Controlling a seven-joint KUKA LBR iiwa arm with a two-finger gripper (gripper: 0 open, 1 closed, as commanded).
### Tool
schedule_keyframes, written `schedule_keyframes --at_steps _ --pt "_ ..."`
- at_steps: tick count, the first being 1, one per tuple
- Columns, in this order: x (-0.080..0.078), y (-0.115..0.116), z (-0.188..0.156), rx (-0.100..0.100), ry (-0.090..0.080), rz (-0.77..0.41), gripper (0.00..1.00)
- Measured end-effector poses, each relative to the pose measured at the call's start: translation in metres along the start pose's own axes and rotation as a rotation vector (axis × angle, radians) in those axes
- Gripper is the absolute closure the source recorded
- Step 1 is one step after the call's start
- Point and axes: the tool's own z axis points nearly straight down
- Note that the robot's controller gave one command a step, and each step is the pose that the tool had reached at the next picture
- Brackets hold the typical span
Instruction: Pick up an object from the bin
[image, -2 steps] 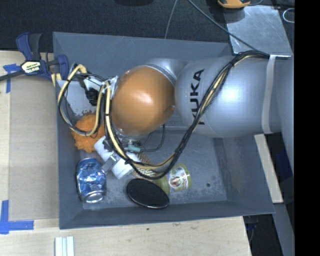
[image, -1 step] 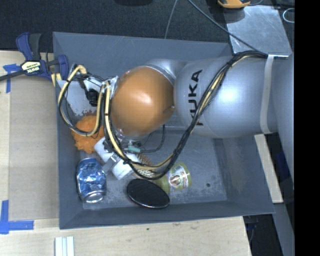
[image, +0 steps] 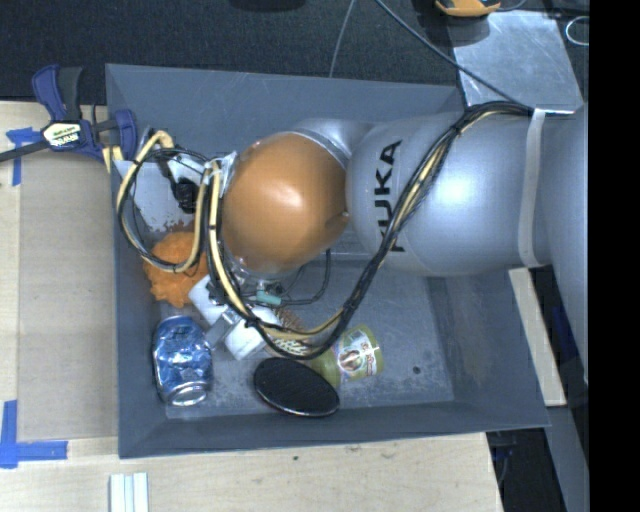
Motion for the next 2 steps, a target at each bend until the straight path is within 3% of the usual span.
schedule_keyframes --at_steps 1,2 --pt "0.042 -0.059 -0.162 0.011 0.002 0.057 1.0" --pt "0.025 -0.039 -0.018 0.008 0.0 -0.315 1.0"
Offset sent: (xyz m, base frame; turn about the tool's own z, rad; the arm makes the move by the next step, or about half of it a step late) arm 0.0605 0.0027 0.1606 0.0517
